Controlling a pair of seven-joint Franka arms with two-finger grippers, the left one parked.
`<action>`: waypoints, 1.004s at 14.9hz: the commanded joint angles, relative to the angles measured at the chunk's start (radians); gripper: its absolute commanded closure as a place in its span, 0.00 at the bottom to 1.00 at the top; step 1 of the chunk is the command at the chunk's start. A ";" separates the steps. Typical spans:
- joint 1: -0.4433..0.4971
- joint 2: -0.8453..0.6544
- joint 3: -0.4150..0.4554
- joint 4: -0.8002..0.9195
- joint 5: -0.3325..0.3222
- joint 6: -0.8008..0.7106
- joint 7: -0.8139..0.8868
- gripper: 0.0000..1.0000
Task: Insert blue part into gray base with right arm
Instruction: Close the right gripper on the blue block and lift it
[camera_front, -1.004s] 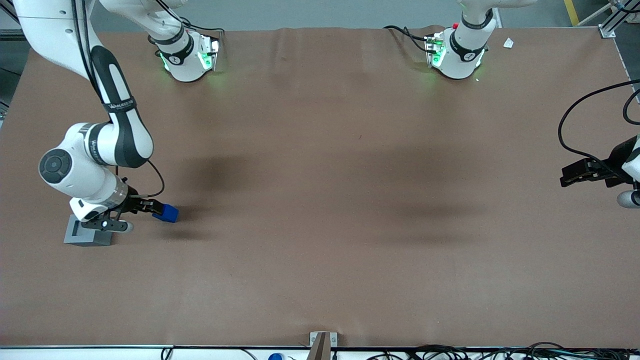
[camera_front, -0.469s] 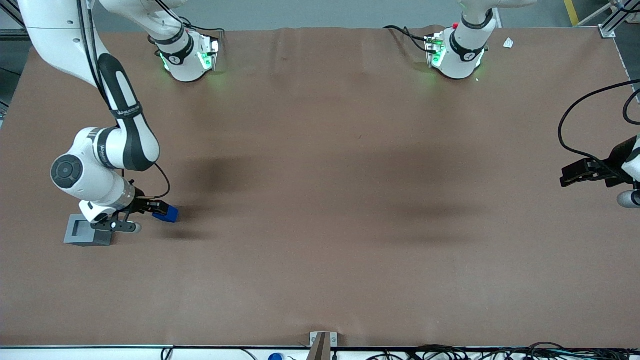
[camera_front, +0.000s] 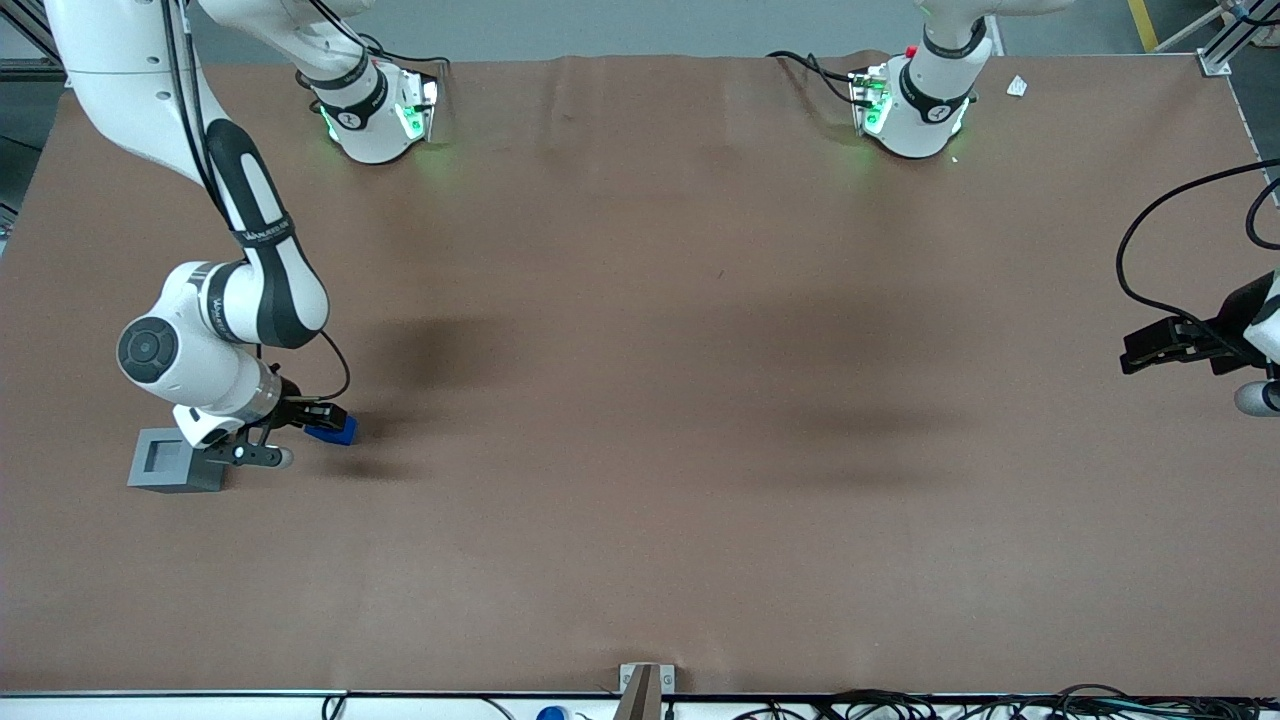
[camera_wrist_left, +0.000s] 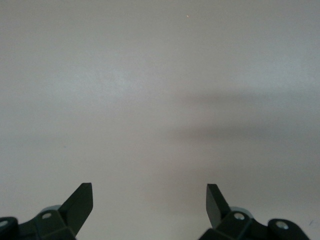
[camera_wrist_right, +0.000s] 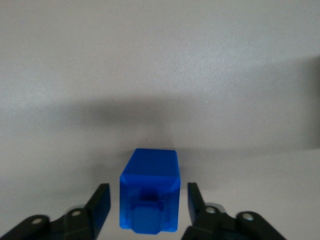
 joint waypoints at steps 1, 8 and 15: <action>0.008 0.003 -0.005 -0.010 0.024 0.006 0.007 0.44; -0.006 -0.009 -0.011 0.043 0.022 -0.065 0.024 0.92; -0.112 -0.012 -0.014 0.264 -0.042 -0.281 -0.034 0.93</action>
